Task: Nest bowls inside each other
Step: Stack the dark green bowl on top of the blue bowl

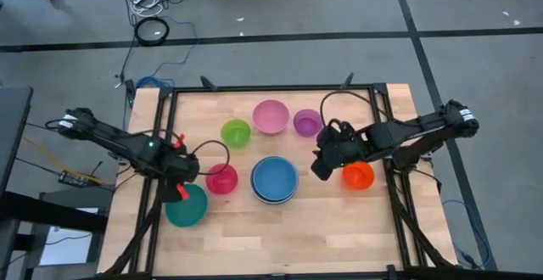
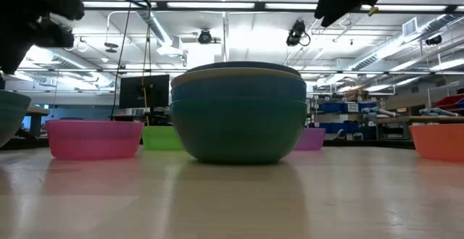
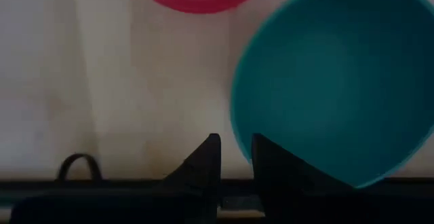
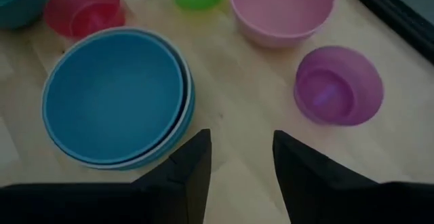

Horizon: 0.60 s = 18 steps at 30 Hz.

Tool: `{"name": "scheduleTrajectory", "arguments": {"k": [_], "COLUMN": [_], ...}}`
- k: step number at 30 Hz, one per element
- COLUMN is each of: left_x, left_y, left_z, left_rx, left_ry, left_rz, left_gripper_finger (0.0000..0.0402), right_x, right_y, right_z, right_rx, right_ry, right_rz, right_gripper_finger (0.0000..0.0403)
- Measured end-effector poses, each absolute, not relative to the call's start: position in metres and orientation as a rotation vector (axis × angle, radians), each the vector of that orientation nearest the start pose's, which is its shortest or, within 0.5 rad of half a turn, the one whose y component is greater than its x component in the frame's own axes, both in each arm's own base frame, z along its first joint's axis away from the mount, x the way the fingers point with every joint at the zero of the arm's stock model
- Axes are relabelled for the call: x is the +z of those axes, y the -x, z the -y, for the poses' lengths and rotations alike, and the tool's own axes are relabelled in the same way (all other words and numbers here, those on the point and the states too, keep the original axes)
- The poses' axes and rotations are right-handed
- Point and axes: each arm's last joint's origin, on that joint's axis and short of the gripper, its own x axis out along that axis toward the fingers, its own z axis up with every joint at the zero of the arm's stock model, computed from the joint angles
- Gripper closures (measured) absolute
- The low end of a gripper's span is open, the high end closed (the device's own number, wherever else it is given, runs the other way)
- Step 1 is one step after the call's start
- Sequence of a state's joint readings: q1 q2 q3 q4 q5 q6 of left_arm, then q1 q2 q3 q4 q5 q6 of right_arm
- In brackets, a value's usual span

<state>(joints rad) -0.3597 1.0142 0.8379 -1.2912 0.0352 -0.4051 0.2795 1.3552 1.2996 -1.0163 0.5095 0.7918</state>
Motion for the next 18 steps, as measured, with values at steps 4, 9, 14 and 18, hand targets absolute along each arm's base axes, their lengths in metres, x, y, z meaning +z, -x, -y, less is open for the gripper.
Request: {"name": "scheduleTrajectory", "arguments": {"k": [4,9,14,18], "left_x": [0.236,0.235,0.235,0.235], "left_y": [-0.131,-0.131,-0.133,-0.135], "left_z": [0.052,0.052,0.053,0.056], "left_rx": [-0.015,0.024,0.042,0.018], "left_ry": [0.103,0.147,0.206,0.259], "left_rz": [-1.522,-1.532,-1.519,-1.503], "left_gripper_finger": [0.031,0.0301,0.0283,0.0275], "right_x": [0.311,0.292,0.277,0.268], "right_y": [-0.254,-0.263,-0.274,-0.278], "right_z": [-0.063,-0.067,-0.071,-0.075], "right_rx": [-0.593,-0.623,-0.631,-0.636], "right_ry": [-0.32,-0.308,-0.288,-0.265], "right_rz": [-0.874,-0.938,-0.993,-1.017], "right_gripper_finger": [0.025,0.0231,0.0213,0.021]}}
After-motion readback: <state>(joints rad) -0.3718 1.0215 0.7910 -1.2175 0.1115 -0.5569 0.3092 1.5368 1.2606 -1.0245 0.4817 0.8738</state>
